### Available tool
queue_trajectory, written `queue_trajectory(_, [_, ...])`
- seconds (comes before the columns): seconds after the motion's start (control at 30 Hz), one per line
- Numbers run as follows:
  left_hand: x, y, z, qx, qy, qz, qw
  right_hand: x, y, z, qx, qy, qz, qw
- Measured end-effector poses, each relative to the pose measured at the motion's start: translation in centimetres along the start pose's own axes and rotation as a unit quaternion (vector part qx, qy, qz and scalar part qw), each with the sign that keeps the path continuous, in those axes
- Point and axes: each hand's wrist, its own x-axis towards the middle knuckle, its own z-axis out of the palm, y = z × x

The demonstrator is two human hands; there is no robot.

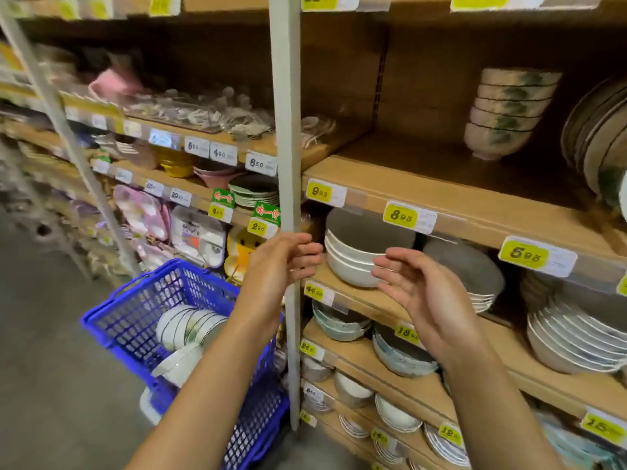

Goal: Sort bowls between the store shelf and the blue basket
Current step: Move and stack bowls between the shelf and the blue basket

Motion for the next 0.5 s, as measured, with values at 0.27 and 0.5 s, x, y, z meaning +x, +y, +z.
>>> queue_trajectory(0.27, [-5.1,-2.9,-11.5,0.014,0.197,-0.051,0.979,-0.1,8.7,5.5,-0.069,-0.114,0.118,0.984])
queue_trajectory(0.5, [-6.3,-3.6,-23.3,0.012,0.316,-0.083,0.945,1.4,17.7,13.1,-0.165,-0.156,0.187,0.956])
